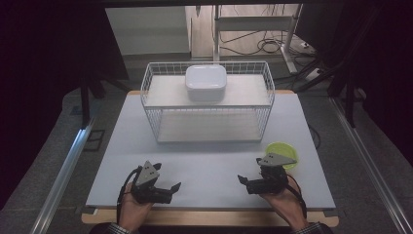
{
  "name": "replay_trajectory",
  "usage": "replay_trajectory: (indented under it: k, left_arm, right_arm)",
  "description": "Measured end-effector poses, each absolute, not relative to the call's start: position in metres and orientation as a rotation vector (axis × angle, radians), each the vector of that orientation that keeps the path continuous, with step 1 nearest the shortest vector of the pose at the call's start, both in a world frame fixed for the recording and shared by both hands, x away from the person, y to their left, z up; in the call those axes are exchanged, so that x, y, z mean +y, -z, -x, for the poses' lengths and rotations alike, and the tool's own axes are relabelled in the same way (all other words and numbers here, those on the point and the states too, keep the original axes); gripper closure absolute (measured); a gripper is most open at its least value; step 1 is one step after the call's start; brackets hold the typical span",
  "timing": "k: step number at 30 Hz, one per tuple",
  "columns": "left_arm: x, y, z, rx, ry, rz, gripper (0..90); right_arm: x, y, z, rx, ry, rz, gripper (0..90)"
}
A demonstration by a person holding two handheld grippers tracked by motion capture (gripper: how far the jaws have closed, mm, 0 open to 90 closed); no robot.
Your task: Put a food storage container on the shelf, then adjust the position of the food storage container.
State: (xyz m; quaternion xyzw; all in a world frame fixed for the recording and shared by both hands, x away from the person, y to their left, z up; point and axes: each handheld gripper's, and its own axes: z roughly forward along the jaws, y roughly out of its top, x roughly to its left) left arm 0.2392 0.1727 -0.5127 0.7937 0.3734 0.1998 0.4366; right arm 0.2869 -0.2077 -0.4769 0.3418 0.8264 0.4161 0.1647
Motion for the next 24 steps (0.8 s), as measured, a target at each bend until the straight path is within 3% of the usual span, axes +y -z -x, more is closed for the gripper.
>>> replay_trajectory:
  k: [10,14,16,17,18,19,20,21,23,24]
  left_arm:
    - [0.175,0.515,-0.24,0.933,-0.512,-1.97,3.6]
    - [0.175,0.515,-0.24,0.932,-0.517,-1.969,3.7]
    - [0.175,0.515,-0.24,0.93,-0.521,-1.975,3.7]
    - [0.174,0.515,-0.24,0.93,-0.523,-1.979,3.8]
    - [0.174,0.515,-0.24,0.93,-0.523,-1.979,3.8]
    - [0.174,0.516,-0.241,0.931,-0.523,-1.98,3.8]
    - [0.174,0.516,-0.241,0.931,-0.523,-1.98,3.9]
    - [0.175,0.516,-0.241,0.934,-0.517,-1.98,3.9]
    - [0.175,0.517,-0.242,0.936,-0.512,-1.979,4.0]
    - [0.175,0.517,-0.242,0.936,-0.512,-1.979,4.0]
  right_arm:
    - [-0.219,0.478,-0.295,2.335,-1.181,-1.055,16.4]
    - [-0.23,0.473,-0.297,2.291,-1.144,-1.069,38.3]
    - [-0.232,0.472,-0.297,2.287,-1.137,-1.066,42.4]
    - [-0.238,0.469,-0.298,2.27,-1.124,-1.063,53.7]
    - [-0.238,0.469,-0.298,2.27,-1.124,-1.063,53.7]
    - [-0.244,0.466,-0.3,2.25,-1.122,-1.069,64.3]
    - [-0.244,0.466,-0.3,2.25,-1.122,-1.069,64.3]
    - [-0.252,0.461,-0.301,2.219,-1.104,-1.069,75.3]
    - [-0.258,0.459,-0.302,2.191,-1.071,-1.06,83.9]
    - [-0.258,0.459,-0.302,2.191,-1.071,-1.06,83.9]
